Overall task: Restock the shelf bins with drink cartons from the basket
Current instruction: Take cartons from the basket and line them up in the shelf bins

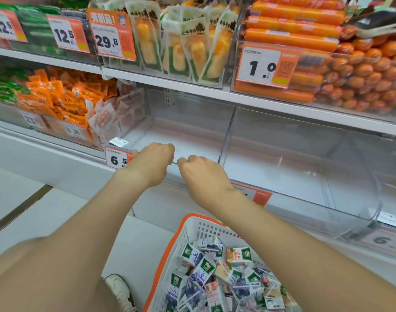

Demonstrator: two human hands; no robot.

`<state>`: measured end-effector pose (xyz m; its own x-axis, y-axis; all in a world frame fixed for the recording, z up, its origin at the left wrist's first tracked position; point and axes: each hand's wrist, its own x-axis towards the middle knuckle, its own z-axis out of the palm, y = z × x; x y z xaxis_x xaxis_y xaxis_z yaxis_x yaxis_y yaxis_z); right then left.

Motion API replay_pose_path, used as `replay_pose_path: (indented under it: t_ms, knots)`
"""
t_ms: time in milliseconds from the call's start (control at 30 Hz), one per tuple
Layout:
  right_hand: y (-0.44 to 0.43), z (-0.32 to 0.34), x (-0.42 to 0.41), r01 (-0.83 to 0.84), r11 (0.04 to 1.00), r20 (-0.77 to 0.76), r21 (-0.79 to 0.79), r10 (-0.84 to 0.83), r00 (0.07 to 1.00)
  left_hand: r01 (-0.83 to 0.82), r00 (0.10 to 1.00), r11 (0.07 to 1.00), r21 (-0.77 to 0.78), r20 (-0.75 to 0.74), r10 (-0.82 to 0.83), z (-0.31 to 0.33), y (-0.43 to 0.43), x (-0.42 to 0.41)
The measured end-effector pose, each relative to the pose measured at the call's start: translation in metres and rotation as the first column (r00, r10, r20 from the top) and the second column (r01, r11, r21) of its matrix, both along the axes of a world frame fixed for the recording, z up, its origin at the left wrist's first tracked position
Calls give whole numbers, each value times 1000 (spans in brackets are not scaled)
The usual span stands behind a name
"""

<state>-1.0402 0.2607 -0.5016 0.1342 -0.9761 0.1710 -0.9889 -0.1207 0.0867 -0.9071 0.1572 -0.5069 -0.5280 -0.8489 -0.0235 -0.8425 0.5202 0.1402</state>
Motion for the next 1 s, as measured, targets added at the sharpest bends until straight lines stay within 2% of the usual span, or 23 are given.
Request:
replay_pose_path:
  t_ms: [67,133,200,267,367,533,600,767,1000]
  knots:
    - [15,0,-13,-78,996,48,-53,80,996,2,999,1000,-1,-34,-2,5,16,-11]
    - [34,2,-37,-114,978,69,-174,128,989,41,971,999,24,-238,-34,6,33,-26]
    - [56,4,-67,-90,966,81,-244,112,990,68,882,989,131,-471,2,5,53,-45]
    - [78,6,-100,-43,973,78,-229,62,995,81,820,973,218,-570,60,1,68,-66]
    - [106,0,-144,64,991,103,-118,-52,993,85,783,971,225,-617,74,-7,79,-90]
    - [131,-20,-176,169,986,267,11,-165,949,-87,798,990,107,-588,133,-17,82,-118]
    - [129,-23,-177,207,978,321,18,-202,925,-104,789,992,78,-600,130,-20,84,-122]
    - [128,-25,-174,304,953,282,12,-295,913,-99,767,993,57,-632,113,-22,89,-129]
    - [125,-31,-165,345,937,269,-54,-319,909,-60,743,998,34,-666,68,-32,77,-122]
